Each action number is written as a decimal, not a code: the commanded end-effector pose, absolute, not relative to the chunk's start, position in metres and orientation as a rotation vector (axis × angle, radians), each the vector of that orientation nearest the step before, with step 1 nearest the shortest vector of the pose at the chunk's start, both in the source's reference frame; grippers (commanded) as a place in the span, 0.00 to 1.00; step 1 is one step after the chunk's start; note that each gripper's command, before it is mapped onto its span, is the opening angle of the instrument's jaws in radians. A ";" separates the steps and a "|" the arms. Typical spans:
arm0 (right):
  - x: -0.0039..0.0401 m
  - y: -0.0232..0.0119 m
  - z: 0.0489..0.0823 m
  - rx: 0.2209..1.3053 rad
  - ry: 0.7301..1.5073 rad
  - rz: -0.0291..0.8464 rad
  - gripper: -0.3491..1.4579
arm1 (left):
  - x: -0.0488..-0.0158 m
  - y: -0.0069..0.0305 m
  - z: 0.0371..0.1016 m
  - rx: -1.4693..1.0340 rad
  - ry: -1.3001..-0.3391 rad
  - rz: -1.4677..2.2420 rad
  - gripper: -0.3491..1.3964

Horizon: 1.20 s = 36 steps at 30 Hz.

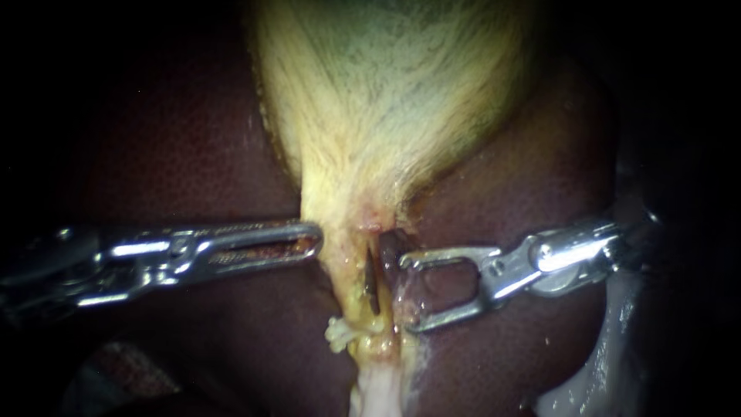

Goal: Going back second clip left tube

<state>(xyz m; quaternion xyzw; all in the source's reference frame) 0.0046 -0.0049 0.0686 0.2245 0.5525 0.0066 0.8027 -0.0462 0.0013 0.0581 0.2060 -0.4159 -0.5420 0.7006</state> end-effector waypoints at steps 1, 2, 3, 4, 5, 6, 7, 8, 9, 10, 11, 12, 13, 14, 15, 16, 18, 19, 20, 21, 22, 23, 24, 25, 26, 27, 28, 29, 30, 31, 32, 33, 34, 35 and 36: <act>0.0042 -0.0047 0.0684 0.476 1.183 0.008 0.52 | -0.0462 0.0013 0.0582 0.459 -0.926 -1.207 0.00; 0.0038 -0.0045 0.0681 0.470 1.184 0.002 0.52 | -0.0462 0.0013 0.0583 0.459 -0.926 -1.207 0.00; 0.0035 -0.0043 0.0679 0.468 1.185 -0.002 0.52 | -0.0462 0.0013 0.0584 0.459 -0.926 -1.207 0.00; 0.0032 -0.0042 0.0676 0.466 1.187 -0.007 0.52 | -0.0463 0.0013 0.0584 0.458 -0.926 -1.207 0.00; 0.0030 -0.0042 0.0675 0.468 1.187 -0.008 0.52 | -0.0463 0.0014 0.0585 0.458 -0.926 -1.207 0.00; 0.0029 -0.0042 0.0673 0.465 1.188 -0.014 0.52 | -0.0463 0.0014 0.0587 0.458 -0.926 -1.207 0.00; 0.0027 -0.0042 0.0672 0.463 1.190 -0.019 0.52 | -0.0463 0.0014 0.0588 0.458 -0.927 -1.206 0.00; 0.0027 -0.0042 0.0671 0.459 1.191 -0.025 0.52 | -0.0464 0.0014 0.0590 0.457 -0.927 -1.206 0.00; 0.0027 -0.0043 0.0670 0.456 1.192 -0.030 0.52 | -0.0465 0.0014 0.0592 0.456 -0.927 -1.207 0.00; 0.0027 -0.0044 0.0670 0.452 1.193 -0.036 0.52 | -0.0467 0.0014 0.0593 0.454 -0.927 -1.207 0.00; 0.0027 -0.0044 0.0669 0.452 1.193 -0.036 0.52 | -0.0469 0.0013 0.0596 0.452 -0.927 -1.207 0.00; 0.0027 -0.0045 0.0668 0.452 1.193 -0.036 0.52 | -0.0472 0.0013 0.0598 0.450 -0.927 -1.208 0.00; 0.0027 -0.0045 0.0668 0.452 1.193 -0.036 0.52 | -0.0474 0.0013 0.0600 0.448 -0.927 -1.208 0.00; 0.0027 -0.0046 0.0667 0.453 1.193 -0.036 0.52 | -0.0477 0.0012 0.0603 0.446 -0.927 -1.209 0.00; 0.0026 -0.0046 0.0667 0.453 1.193 -0.036 0.52 | -0.0479 0.0012 0.0606 0.444 -0.927 -1.209 0.00; 0.0026 -0.0047 0.0666 0.453 1.193 -0.036 0.52 | -0.0483 0.0011 0.0610 0.438 -0.930 -1.212 0.00; 0.0026 -0.0047 0.0665 0.453 1.193 -0.036 0.52 | -0.0491 0.0010 0.0618 0.438 -0.922 -1.209 0.00; 0.0026 -0.0047 0.0665 0.453 1.193 -0.036 0.52 | -0.0494 0.0010 0.0621 0.438 -0.919 -1.207 0.00; 0.0026 -0.0047 0.0665 0.449 1.194 -0.042 0.52 | -0.0498 0.0010 0.0624 0.442 -0.920 -1.205 0.00; 0.0026 -0.0047 0.0665 0.449 1.194 -0.042 0.52 | -0.0501 0.0009 0.0626 0.443 -0.921 -1.204 0.00; 0.0025 -0.0047 0.0665 0.449 1.194 -0.042 0.52 | -0.0504 0.0008 0.0628 0.443 -0.918 -1.202 0.00; 0.0025 -0.0048 0.0665 0.447 1.193 -0.040 0.52 | -0.0506 0.0007 0.0629 0.445 -0.915 -1.201 0.00; 0.0024 -0.0048 0.0665 0.447 1.193 -0.040 0.52 | -0.0508 0.0007 0.0629 0.444 -0.915 -1.201 0.00; 0.0024 -0.0048 0.0665 0.447 1.193 -0.041 0.52 | -0.0509 0.0007 0.0630 0.446 -0.916 -1.200 0.00; 0.0024 -0.0048 0.0665 0.447 1.193 -0.041 0.52 | -0.0511 0.0007 0.0630 0.445 -0.916 -1.200 0.00; 0.0024 -0.0048 0.0665 0.447 1.193 -0.040 0.52 | -0.0511 0.0007 0.0631 0.445 -0.916 -1.200 0.00; 0.0024 -0.0048 0.0665 0.447 1.193 -0.041 0.52 | -0.0512 0.0007 0.0631 0.444 -0.916 -1.201 0.00; 0.0024 -0.0048 0.0665 0.447 1.193 -0.041 0.52 | -0.0513 0.0007 0.0632 0.444 -0.916 -1.201 0.00; 0.0024 -0.0048 0.0664 0.447 1.193 -0.041 0.52 | -0.0514 0.0006 0.0632 0.443 -0.916 -1.201 0.00; 0.0024 -0.0048 0.0664 0.447 1.193 -0.041 0.52 | -0.0515 0.0006 0.0633 0.445 -0.916 -1.199 0.00; 0.0024 -0.0048 0.0664 0.447 1.193 -0.041 0.52 | -0.0515 0.0005 0.0633 0.445 -0.916 -1.199 0.00; 0.0024 -0.0048 0.0664 0.447 1.193 -0.041 0.52 | -0.0515 0.0005 0.0634 0.447 -0.913 -1.197 0.00; 0.0024 -0.0048 0.0663 0.447 1.193 -0.040 0.52 | -0.0515 0.0005 0.0634 0.447 -0.913 -1.197 0.00; 0.0024 -0.0048 0.0663 0.448 1.193 -0.040 0.52 | -0.0515 0.0005 0.0634 0.447 -0.913 -1.197 0.00; 0.0024 -0.0048 0.0663 0.448 1.193 -0.040 0.52 | -0.0515 0.0005 0.0634 0.447 -0.913 -1.197 0.00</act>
